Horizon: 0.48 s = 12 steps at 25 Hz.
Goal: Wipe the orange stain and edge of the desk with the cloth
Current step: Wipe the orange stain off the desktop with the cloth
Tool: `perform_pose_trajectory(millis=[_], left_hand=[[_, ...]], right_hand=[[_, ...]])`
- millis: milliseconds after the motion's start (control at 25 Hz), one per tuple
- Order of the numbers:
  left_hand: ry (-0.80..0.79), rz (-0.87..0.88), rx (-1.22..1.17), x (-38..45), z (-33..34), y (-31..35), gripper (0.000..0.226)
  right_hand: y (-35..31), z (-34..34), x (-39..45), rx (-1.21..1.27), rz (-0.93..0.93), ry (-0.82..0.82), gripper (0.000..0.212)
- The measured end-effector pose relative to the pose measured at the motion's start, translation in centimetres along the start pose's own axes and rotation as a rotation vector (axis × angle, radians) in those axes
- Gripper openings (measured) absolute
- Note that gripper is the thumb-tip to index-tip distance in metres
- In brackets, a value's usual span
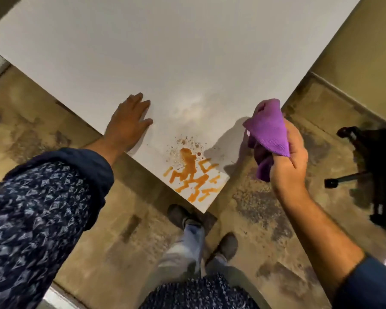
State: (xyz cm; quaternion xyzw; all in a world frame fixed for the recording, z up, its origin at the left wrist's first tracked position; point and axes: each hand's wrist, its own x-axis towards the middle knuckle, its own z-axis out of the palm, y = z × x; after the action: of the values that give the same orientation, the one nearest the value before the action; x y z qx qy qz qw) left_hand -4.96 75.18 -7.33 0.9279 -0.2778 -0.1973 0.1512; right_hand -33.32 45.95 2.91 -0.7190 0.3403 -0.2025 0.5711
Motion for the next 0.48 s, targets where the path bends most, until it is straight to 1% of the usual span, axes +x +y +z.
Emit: perform_pose_trajectory(millis=[80, 120, 160, 280, 320, 360, 480], left_hand=[[0.078, 0.073, 0.087, -0.3, 1.4, -1.4, 0.061], [0.103, 0.099, 0.123, -0.3, 1.9, -2.0, 0.060], [0.121, 0.116, 0.151, -0.2, 2.1, -2.3, 0.060], [0.139, 0.121, 0.181, 0.4, 2.4, -2.8, 0.060], [0.142, 0.121, 0.182, 0.5, 2.3, -3.0, 0.060], [0.147, 0.121, 0.181, 0.4, 2.4, -3.2, 0.060], [0.157, 0.141, 0.162, 0.4, 2.5, -3.2, 0.059]], right_hand=[[1.2, 1.0, 1.1, -0.218, -0.144, 0.075, 0.055], [1.9, 1.6, 1.7, -0.318, -0.196, 0.073, 0.055], [2.5, 2.5, 2.1, -0.406, -0.180, 0.004, 0.057], [4.5, 6.1, 2.5, -0.697, 0.054, -0.427, 0.079], [5.3, 7.2, 2.4, -0.764, 0.091, -0.514, 0.082], [6.1, 8.1, 2.3, -0.800, 0.099, -0.549, 0.082], [7.3, 9.2, 2.1, -0.755, 0.110, -0.492, 0.077]])
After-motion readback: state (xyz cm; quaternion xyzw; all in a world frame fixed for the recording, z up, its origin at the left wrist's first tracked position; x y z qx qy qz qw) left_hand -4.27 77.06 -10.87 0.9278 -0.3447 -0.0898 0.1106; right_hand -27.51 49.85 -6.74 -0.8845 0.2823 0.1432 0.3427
